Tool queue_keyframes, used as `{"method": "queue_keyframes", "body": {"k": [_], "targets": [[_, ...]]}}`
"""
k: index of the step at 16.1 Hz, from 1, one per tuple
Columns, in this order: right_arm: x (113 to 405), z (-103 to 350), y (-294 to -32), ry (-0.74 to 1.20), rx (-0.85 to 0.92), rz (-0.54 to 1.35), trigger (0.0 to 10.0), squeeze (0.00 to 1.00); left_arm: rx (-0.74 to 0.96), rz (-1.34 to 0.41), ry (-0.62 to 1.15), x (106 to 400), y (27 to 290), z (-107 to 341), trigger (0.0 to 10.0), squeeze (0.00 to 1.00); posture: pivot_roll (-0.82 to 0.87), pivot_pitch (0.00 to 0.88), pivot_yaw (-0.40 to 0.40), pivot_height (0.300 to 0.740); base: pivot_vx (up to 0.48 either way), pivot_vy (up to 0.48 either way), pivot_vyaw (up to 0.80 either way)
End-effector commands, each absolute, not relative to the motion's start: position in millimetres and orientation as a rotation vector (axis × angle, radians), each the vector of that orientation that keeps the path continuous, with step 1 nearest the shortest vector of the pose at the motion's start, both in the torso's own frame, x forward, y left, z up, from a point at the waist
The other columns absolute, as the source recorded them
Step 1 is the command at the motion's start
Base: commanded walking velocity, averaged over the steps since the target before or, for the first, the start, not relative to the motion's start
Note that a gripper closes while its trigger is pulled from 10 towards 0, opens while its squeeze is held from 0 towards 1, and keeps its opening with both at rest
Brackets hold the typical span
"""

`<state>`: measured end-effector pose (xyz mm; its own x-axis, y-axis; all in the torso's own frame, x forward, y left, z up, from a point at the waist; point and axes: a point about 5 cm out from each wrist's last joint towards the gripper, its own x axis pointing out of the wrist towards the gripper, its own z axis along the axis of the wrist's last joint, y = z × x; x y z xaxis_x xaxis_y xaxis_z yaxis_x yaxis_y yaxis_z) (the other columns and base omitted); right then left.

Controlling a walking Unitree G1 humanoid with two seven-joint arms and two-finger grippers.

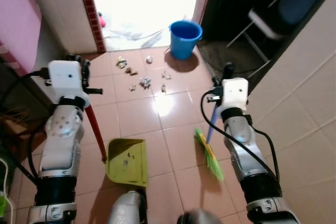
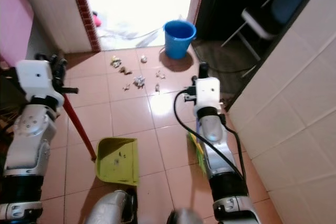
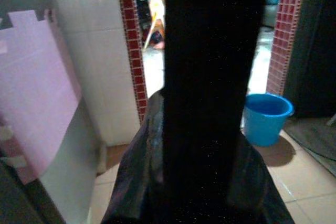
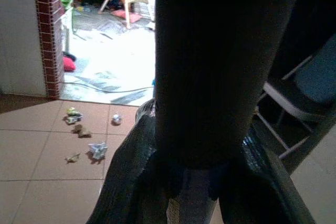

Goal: Sweep floor

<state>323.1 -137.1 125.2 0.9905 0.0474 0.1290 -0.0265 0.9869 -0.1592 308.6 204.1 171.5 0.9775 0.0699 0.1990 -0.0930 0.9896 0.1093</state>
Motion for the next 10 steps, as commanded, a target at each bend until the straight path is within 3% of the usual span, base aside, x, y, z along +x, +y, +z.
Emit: {"method": "queue_keyframes", "body": {"k": [1, 7, 10], "targets": [[323.6, 134.0, -141.8, -0.176, -0.163, 0.025, 10.0, 0.00, 0.129, 0.053, -0.261, 308.5, 198.8, 186.2, 10.0, 0.00, 0.04, 0.148, -0.041, 0.740, 0.420, 0.000, 0.00], [325.2, 135.7, -136.8, -0.187, -0.176, 0.050, 10.0, 0.00, 0.128, 0.055, -0.266, 309.8, 199.8, 187.3, 10.0, 0.00, 0.04, 0.140, -0.040, 0.740, 0.431, 0.000, 0.00], [324.2, 134.5, -133.5, -0.190, -0.176, 0.079, 10.0, 0.00, 0.128, 0.057, -0.266, 311.1, 199.5, 188.0, 10.0, 0.00, 0.04, 0.138, -0.037, 0.740, 0.442, 0.000, 0.56]]}}
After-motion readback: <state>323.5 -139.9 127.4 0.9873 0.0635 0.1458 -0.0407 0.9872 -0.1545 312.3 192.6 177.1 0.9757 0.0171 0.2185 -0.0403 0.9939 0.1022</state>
